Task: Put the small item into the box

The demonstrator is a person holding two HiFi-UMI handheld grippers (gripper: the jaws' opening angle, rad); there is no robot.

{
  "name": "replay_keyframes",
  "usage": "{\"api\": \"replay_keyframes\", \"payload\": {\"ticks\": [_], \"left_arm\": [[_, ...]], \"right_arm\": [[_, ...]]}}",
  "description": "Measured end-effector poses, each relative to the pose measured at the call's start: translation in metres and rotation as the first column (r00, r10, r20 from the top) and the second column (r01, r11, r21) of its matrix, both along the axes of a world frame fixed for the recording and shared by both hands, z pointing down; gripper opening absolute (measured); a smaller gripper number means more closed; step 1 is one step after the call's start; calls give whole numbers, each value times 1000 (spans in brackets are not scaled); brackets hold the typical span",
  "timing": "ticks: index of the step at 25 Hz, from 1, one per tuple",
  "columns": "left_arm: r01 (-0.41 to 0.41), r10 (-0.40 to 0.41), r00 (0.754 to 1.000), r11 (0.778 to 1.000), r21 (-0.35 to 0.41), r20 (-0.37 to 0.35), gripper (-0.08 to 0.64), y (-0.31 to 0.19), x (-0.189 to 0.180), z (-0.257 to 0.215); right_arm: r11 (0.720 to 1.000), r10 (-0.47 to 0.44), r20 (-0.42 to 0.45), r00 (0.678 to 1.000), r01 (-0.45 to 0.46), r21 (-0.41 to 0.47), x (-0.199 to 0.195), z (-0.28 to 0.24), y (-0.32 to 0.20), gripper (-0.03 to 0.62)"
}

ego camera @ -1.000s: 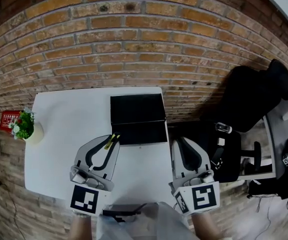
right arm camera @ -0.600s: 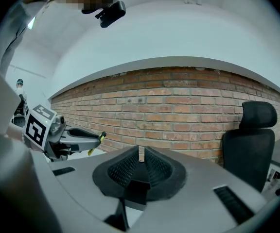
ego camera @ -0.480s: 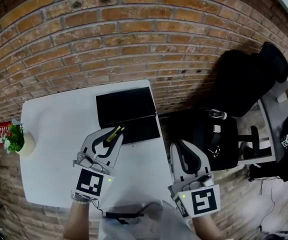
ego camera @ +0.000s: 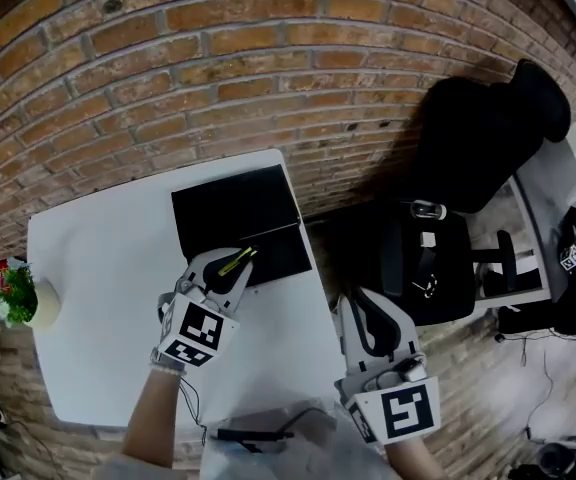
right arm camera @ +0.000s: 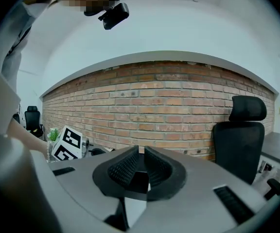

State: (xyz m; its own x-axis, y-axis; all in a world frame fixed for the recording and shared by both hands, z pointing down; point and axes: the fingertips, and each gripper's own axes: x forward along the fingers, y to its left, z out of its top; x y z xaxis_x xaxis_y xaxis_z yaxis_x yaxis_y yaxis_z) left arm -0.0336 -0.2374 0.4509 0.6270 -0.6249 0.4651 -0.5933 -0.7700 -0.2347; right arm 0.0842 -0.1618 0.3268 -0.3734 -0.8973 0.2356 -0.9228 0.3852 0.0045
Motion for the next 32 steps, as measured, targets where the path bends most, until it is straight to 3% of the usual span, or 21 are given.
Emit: {"api": "replay_keyframes", "payload": {"ticks": [8,17,24,32], "left_arm": [[-91,116,983,982,-168,146,65,-10,13,59],[-88,170,959,939,-333,225,66,-13,24,96],[-75,186,944,924,-375,271,66,-15,27,110],[-80,200,942,914,-399,271,66,-16,28,112]], "right_arm": [[998,43,-5,999,-43,-39,12,14,9,63],[997,63,1,998,-63,-51,17,19,13,63],[995,72,1,997,-72,-64,23,25,14,63],[995,69,5,998,-69,-70,27,27,13,63]]}}
